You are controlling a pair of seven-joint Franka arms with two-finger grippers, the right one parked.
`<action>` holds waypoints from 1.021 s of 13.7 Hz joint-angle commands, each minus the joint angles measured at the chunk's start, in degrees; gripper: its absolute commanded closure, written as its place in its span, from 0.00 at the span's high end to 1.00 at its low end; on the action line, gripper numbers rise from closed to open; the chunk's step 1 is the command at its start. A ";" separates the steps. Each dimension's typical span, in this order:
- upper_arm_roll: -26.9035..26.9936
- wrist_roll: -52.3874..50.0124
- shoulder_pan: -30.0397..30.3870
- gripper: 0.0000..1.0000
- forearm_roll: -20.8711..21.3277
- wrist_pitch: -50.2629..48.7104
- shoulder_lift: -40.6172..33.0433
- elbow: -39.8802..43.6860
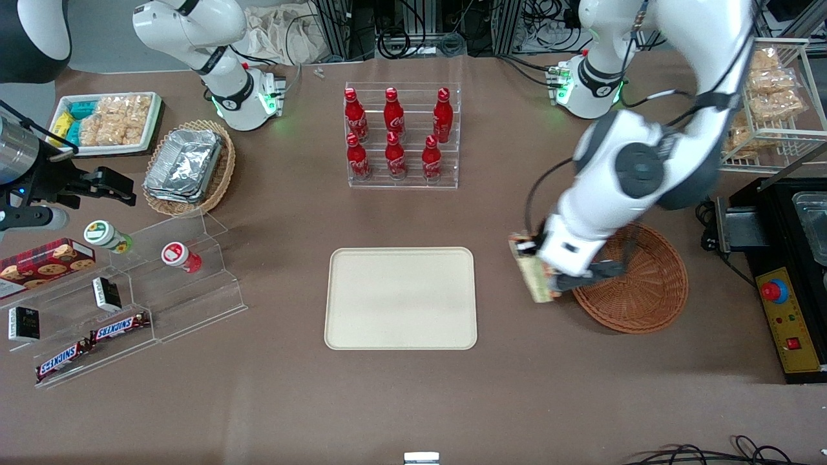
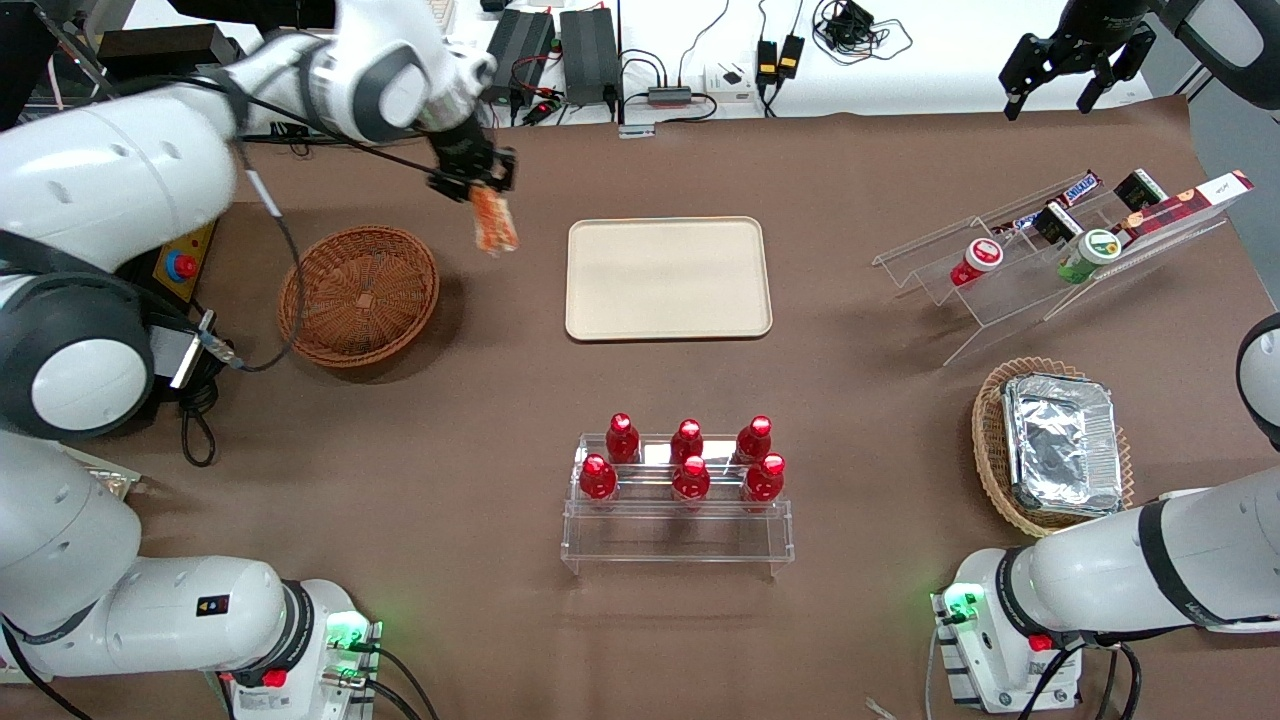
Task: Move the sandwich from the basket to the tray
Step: 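Carry the sandwich to the cream tray and lower it onto the tray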
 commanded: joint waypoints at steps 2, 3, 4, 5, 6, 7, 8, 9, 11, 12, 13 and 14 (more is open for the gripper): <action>0.12 2.26 -6.51 0.00 10.88 10.68 12.72 2.46; 0.12 2.34 -6.60 0.00 12.30 13.67 15.01 2.46; 0.12 2.78 -6.60 0.00 13.10 16.65 16.95 2.46; 0.21 3.04 -6.60 0.00 13.72 18.34 18.27 2.46; 0.21 3.05 -6.60 0.03 13.98 19.05 19.42 2.46; 0.21 2.87 -6.69 0.13 13.99 19.06 19.87 2.46; 0.21 2.70 -6.60 0.19 13.90 19.06 20.48 2.46; 0.13 2.35 -6.69 0.34 13.81 19.32 21.01 2.55; 0.21 2.17 -6.78 1.00 13.90 20.02 21.63 3.60; 0.13 1.73 -6.43 1.00 13.73 19.94 20.84 3.78; 0.12 0.86 -6.08 1.00 13.72 19.50 18.40 3.69; 0.21 0.50 -5.99 1.00 13.55 18.98 15.42 3.61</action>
